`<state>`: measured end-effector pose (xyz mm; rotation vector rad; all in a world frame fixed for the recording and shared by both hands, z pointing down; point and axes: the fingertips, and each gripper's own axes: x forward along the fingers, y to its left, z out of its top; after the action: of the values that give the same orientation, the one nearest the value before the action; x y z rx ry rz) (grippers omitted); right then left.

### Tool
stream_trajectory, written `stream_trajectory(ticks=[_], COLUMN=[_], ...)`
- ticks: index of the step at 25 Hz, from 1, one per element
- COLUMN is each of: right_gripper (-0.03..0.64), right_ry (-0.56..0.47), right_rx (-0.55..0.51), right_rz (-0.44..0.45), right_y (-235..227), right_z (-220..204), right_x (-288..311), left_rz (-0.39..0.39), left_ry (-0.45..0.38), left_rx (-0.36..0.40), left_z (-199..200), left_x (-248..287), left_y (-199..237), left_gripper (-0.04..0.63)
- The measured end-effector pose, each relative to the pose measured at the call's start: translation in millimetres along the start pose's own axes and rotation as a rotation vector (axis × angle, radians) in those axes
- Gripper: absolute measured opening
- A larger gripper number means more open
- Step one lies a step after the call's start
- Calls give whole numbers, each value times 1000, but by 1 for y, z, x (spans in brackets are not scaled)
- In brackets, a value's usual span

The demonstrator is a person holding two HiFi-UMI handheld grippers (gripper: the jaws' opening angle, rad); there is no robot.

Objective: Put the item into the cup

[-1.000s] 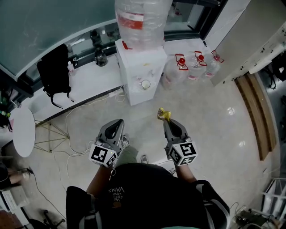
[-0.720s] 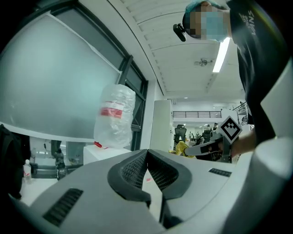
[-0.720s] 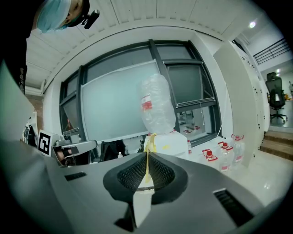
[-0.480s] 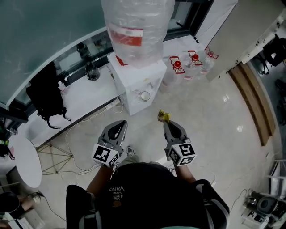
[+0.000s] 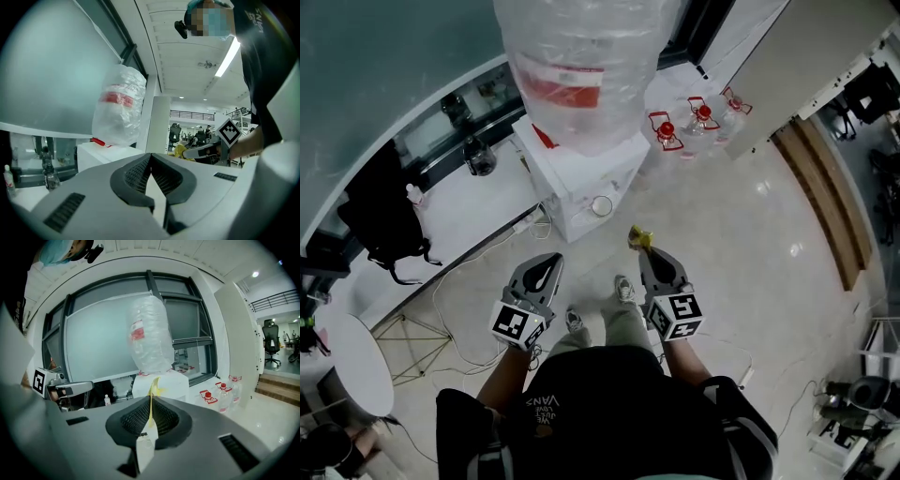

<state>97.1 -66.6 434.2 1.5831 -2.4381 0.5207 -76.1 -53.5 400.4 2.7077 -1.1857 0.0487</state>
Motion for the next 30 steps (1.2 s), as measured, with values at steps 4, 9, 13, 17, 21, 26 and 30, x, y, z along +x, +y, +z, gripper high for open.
stream_trajectory(ticks=[4,9,13,17,21,26,30], right_gripper=[48,48,48,48,48,48,48], right_ry=[24,53,77,99,131,170,204], right_rx=[-12,-31,-37,-66,-84,-87,-90], right_rz=[9,47,68,82,103,114,125], right_y=[-18,-44,-68,-81,-93,-110,-118], right_z=[-8,-13,-28,-39,-56,-88,-117], right_x=[31,70,98,134,168,200,225], left_rz=[21,61,104,133,176,228,272], left_ry=[-7,-9,-15,-10,8,12,24], left_rx=[-25,-58,-73,-96,-116,-126,-144], left_z=[-9,-21,-34,-45,-60,-83,-102], left_x=[22,54,77,100,116,124,122], left_y=[11,22,27,42,55,65,73], left_gripper=[20,20,20,20,19,20,20])
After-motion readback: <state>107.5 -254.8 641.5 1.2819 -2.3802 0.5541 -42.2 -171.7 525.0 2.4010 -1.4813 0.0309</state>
